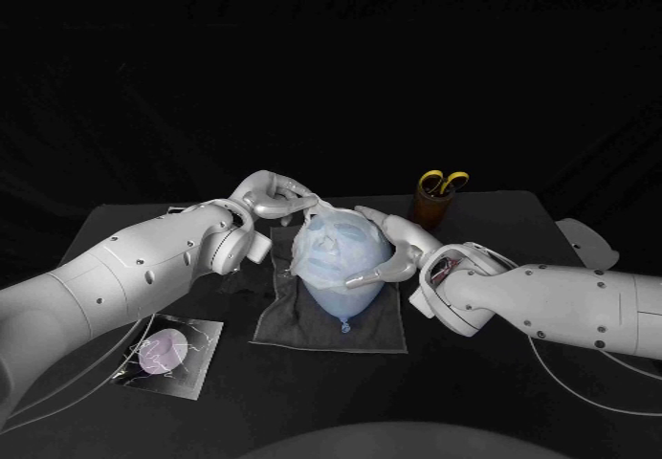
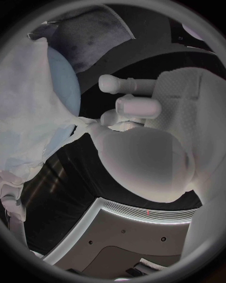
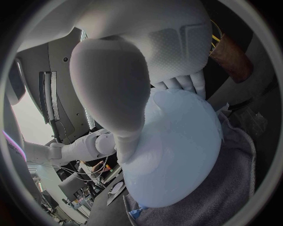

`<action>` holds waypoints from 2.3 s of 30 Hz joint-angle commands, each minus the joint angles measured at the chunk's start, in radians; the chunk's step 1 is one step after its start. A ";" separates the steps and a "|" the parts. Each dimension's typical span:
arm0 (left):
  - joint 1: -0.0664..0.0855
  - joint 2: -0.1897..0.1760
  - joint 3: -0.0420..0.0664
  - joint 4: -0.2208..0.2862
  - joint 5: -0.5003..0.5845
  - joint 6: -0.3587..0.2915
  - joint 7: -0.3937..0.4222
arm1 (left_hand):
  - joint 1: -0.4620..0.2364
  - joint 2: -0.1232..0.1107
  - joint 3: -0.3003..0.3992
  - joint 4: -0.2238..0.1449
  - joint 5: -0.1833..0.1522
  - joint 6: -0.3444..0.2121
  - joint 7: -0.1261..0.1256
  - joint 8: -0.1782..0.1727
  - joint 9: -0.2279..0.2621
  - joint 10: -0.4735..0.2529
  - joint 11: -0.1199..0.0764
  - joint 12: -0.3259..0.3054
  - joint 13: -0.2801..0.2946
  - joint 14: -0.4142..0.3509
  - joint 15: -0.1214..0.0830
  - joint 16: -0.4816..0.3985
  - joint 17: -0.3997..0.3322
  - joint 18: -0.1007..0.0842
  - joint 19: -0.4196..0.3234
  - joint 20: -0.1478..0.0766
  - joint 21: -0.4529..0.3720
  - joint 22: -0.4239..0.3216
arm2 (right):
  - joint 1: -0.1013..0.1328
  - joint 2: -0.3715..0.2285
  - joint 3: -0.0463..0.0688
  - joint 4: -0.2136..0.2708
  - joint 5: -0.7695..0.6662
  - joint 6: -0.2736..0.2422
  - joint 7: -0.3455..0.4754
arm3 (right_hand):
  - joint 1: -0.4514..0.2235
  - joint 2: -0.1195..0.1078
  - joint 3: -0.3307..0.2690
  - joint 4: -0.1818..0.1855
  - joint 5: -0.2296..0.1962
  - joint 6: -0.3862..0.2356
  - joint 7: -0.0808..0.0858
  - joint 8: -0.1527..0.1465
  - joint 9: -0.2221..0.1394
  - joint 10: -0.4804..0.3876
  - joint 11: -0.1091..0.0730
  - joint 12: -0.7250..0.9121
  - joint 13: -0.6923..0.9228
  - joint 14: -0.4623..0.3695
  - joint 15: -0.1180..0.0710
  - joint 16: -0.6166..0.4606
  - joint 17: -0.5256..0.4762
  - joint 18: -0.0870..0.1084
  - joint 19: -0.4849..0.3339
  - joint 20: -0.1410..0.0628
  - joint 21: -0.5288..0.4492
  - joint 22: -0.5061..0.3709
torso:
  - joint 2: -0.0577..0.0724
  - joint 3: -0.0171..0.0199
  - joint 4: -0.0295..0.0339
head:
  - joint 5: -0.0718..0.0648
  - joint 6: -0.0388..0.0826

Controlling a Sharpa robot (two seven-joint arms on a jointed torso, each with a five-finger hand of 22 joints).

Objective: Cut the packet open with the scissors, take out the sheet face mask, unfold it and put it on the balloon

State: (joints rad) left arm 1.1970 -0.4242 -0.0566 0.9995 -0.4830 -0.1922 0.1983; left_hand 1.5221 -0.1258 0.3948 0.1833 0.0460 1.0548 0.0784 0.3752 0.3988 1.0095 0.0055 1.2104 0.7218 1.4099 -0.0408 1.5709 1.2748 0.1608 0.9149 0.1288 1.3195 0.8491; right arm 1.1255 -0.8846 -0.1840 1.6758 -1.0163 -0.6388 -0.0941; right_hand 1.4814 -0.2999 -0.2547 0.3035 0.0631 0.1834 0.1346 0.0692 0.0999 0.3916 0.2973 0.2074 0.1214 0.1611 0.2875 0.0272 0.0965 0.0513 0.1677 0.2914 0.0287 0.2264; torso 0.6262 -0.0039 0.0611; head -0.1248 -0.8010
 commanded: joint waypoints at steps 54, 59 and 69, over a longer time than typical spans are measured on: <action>0.007 -0.113 -0.003 0.060 0.225 0.207 -0.210 | -0.194 0.081 -0.178 0.106 0.003 -0.129 0.056 -0.094 -0.016 -0.097 0.062 -0.237 -0.274 -0.103 0.057 -0.041 -0.207 0.004 -0.014 0.013 -0.080 -0.108 | -0.016 -0.004 -0.009 0.001 -0.002 0.052 -0.028 | 0.011 0.000 0.004 -0.001 0.006 0.005 0.140 0.005 0.002 0.007 0.002 0.008 -0.001 0.007 0.002 0.001 -0.001 0.016 0.008 0.003 0.005 -0.001 | 0.000 -0.0017 0.0001 | 0.007 0.013; 0.007 -0.107 -0.003 0.067 0.244 0.231 -0.217 | -0.184 0.071 -0.185 0.107 0.003 -0.124 0.050 -0.092 -0.016 -0.083 0.054 -0.207 -0.256 -0.077 0.050 -0.034 -0.162 -0.002 0.014 0.008 -0.063 -0.077 | -0.017 -0.003 -0.009 0.000 -0.002 0.052 -0.029 | 0.011 0.000 0.004 -0.001 0.006 0.005 0.140 0.005 0.002 0.007 0.002 0.008 -0.001 0.007 0.002 0.001 -0.001 0.016 0.008 0.003 0.005 -0.001 | 0.000 0.0003 0.0001 | 0.008 0.012; 0.007 -0.090 -0.003 0.079 0.258 0.239 -0.212 | -0.180 0.055 -0.207 0.106 0.003 -0.120 0.046 -0.095 -0.021 -0.080 0.048 -0.162 -0.226 -0.055 0.044 -0.027 -0.122 -0.008 0.038 0.002 -0.045 -0.045 | -0.018 -0.001 -0.009 -0.001 -0.002 0.052 -0.028 | 0.011 0.000 0.004 -0.001 0.006 0.005 0.140 0.005 0.002 0.007 0.002 0.008 -0.001 0.007 0.002 0.001 -0.001 0.016 0.008 0.003 0.005 -0.001 | -0.001 0.0007 -0.0006 | 0.008 0.011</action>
State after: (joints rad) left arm 1.2032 -0.5176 -0.0604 1.0749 -0.2513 0.0142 -0.0100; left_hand 1.3392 -0.0627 0.1918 0.2897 0.0465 0.9375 0.1286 0.2783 0.3790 0.9244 0.0555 1.0418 0.4941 1.3491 0.0020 1.5374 1.1498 0.1615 0.9455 0.1306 1.2685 0.8016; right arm 1.1187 -0.8890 -0.1845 1.6751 -1.0190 -0.6389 -0.0953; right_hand 1.4814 -0.2999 -0.2549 0.3035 0.0631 0.1834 0.1345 0.0692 0.1008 0.3897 0.2992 0.2101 0.1201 0.1610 0.2875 0.0272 0.0966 0.0509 0.1677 0.2914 0.0287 0.2265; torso 0.6260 -0.0034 0.0600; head -0.1153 -0.7902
